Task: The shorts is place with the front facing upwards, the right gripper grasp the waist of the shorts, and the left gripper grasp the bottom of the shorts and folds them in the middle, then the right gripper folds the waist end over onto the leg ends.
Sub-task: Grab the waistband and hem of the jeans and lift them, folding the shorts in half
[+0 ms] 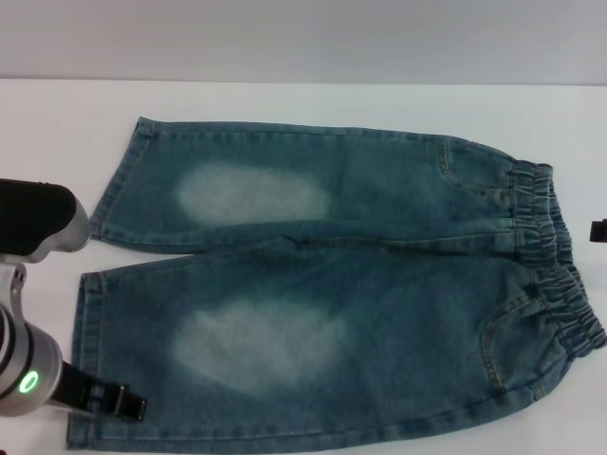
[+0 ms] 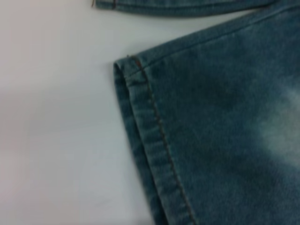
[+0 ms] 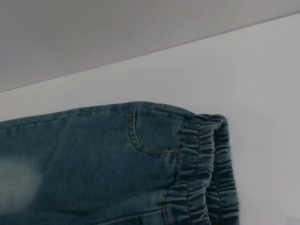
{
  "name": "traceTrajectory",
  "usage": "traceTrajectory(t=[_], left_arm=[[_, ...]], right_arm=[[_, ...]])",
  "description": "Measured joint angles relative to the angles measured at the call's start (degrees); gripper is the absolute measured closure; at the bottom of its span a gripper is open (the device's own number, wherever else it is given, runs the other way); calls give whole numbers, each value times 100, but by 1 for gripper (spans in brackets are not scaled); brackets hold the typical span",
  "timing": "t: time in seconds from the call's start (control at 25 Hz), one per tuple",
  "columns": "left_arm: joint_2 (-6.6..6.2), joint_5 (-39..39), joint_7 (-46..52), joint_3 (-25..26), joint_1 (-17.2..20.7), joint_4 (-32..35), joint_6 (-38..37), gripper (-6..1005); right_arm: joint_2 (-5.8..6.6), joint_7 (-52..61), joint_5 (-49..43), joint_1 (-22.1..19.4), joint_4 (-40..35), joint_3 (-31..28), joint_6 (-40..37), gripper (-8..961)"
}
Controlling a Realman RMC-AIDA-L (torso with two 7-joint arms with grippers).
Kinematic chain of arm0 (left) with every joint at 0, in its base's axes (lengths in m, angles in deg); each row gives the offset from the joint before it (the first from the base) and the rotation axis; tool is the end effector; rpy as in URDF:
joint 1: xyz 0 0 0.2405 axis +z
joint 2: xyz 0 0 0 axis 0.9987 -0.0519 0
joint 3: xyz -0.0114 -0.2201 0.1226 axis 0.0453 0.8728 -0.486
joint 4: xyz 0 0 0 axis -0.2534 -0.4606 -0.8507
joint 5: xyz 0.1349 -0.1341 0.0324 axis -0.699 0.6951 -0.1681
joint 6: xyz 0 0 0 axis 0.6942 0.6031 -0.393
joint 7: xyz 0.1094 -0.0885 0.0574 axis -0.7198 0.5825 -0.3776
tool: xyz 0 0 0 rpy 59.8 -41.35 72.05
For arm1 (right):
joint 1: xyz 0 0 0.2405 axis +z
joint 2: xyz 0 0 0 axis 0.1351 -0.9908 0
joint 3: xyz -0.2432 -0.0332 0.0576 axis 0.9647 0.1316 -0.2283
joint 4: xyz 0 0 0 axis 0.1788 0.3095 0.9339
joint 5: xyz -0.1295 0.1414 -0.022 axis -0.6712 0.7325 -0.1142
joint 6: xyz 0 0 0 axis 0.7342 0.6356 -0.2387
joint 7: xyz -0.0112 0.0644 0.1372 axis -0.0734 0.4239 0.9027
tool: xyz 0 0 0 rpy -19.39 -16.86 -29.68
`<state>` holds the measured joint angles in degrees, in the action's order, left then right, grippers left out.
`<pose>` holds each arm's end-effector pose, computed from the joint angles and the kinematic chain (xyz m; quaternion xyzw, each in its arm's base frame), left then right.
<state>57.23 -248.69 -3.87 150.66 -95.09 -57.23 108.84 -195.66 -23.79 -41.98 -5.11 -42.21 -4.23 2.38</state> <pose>-0.2276 0.2285 -0.0053 -0.7314 -0.5632 0.2244 0.3124 0.2635 0.2742 0.0798 -0.7177 0.6016 0.0610 0.3454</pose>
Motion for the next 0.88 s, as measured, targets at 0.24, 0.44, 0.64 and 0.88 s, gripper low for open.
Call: traceTrajectory(t=[0.24,0.44,0.64,0.88], left_arm=[[3,6,62,0,-185,192,185,203],[6,20,89,5,-257,351,249,203],[-5,169,13,50,-374,473,307,244],[0,182,15,63,-453,476,372,453]], right_arm=[[9,-2,-17,71,22,-8,0,202],[16,-16,-22,99,31,-28,0,202],[17,-44,-25,130,36,-95,8,203],[23,-48,-25,154,36,-103,24,203]])
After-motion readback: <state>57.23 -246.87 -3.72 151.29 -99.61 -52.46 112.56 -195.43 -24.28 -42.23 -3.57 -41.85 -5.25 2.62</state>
